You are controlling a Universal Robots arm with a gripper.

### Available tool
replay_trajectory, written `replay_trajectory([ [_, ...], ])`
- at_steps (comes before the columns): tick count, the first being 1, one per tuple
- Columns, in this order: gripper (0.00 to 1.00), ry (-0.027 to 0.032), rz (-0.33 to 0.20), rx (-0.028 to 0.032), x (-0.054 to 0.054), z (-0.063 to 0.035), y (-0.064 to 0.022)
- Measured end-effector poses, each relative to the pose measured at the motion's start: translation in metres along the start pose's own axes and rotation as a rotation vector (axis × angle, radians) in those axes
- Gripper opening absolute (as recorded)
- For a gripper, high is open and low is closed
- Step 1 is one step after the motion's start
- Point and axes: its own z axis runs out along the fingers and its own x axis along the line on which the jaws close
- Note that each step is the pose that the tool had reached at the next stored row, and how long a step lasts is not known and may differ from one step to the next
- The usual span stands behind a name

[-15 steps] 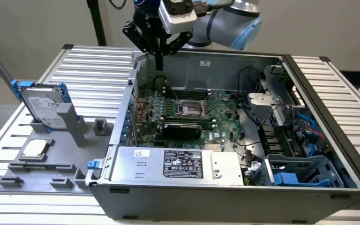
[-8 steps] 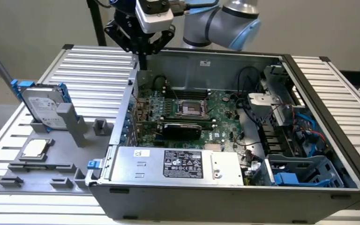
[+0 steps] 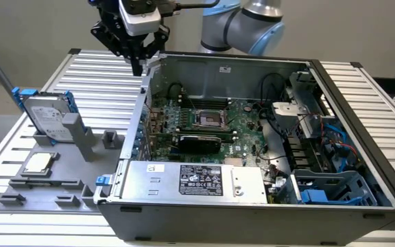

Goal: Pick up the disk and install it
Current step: 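Reach for the disk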

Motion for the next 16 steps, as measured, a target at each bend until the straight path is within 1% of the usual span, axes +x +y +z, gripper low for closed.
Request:
replay_trajectory([
  [9,0.11,0.0049,0.000,0.0004,0.041,-0.0002,-0.0028],
  [16,0.11,0.0069,0.000,0.0008,0.073,-0.0002,-0.0045],
])
